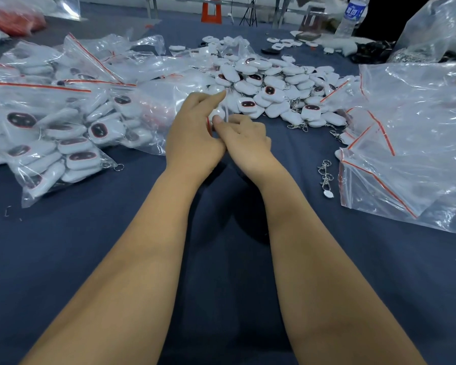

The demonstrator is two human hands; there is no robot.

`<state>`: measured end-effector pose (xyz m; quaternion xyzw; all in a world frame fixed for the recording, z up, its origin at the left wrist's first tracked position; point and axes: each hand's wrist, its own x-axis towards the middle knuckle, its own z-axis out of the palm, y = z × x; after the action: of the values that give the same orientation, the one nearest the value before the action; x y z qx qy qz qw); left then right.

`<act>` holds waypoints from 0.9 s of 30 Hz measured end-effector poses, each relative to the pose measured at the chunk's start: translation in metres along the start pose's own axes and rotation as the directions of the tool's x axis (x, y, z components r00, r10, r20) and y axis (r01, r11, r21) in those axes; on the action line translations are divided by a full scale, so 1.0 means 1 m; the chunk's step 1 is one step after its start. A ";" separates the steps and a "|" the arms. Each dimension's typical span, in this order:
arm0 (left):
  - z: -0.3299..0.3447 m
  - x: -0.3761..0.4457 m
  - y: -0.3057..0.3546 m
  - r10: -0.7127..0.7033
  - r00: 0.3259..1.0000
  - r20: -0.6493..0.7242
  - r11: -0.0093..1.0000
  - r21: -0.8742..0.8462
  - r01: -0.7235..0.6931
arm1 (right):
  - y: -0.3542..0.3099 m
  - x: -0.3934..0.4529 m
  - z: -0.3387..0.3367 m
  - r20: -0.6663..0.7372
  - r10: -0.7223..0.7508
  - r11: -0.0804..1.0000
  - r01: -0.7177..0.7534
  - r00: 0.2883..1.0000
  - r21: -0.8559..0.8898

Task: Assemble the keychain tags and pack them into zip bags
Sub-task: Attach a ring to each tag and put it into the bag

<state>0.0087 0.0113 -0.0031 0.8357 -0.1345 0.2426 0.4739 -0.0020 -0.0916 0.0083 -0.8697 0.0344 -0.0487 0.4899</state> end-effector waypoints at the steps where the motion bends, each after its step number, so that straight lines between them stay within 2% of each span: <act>1: -0.001 0.000 0.000 0.007 1.000 0.020 1.000 0.008 -0.007 | 0.002 0.000 0.000 0.011 0.025 1.000 -0.025 1.000 -0.001; 2: -0.001 -0.001 0.001 0.021 0.999 0.044 1.000 0.017 -0.022 | 0.004 0.001 -0.001 0.030 0.031 1.000 -0.031 0.999 -0.002; 6: 0.000 0.001 -0.003 0.012 0.998 0.065 1.000 0.024 -0.014 | -0.001 -0.005 0.001 0.019 -0.132 0.991 0.132 0.991 0.014; 10: -0.001 0.003 -0.014 -0.144 0.990 0.005 0.960 0.243 0.138 | 0.003 -0.003 -0.001 -0.175 -0.220 0.970 0.234 0.960 0.064; 13: -0.005 0.002 -0.013 -0.171 0.980 -0.103 0.925 0.326 0.196 | 0.011 0.010 -0.010 -0.298 -0.132 0.990 0.139 0.945 0.001; 15: -0.006 0.002 -0.010 -0.093 0.985 -0.147 0.928 0.344 0.139 | 0.016 0.018 -0.018 -0.356 -0.063 0.998 0.058 0.932 -0.025; 16: -0.005 0.002 -0.008 -0.048 0.990 -0.129 0.934 0.346 0.091 | 0.017 0.022 -0.022 -0.379 -0.031 0.999 0.012 0.925 -0.052; 18: -0.002 0.003 -0.006 -0.012 1.000 0.012 0.929 0.369 0.007 | 0.019 0.029 -0.031 -0.431 0.014 0.989 -0.077 0.902 -0.129; 20: 0.003 0.003 -0.006 -0.051 0.981 0.187 0.879 0.474 -0.045 | 0.022 0.037 -0.040 -0.477 0.030 0.972 -0.137 0.879 -0.191; 21: 0.004 0.003 -0.007 -0.073 0.971 0.226 0.846 0.530 -0.060 | 0.023 0.041 -0.044 -0.493 0.029 0.965 -0.153 0.869 -0.213; 24: 0.005 0.005 -0.009 -0.146 0.975 0.169 0.816 0.577 0.022 | 0.025 0.054 -0.052 -0.501 0.051 0.946 -0.202 0.864 -0.252; 27: 0.005 0.007 -0.011 -0.190 0.977 0.100 0.822 0.560 0.102 | 0.029 0.066 -0.054 -0.387 0.166 0.917 -0.286 0.907 -0.276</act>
<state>0.0212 0.0131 -0.0092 0.9605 -0.0297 0.1700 0.2183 0.0573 -0.1591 0.0149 -0.9052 0.2320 -0.1410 0.3268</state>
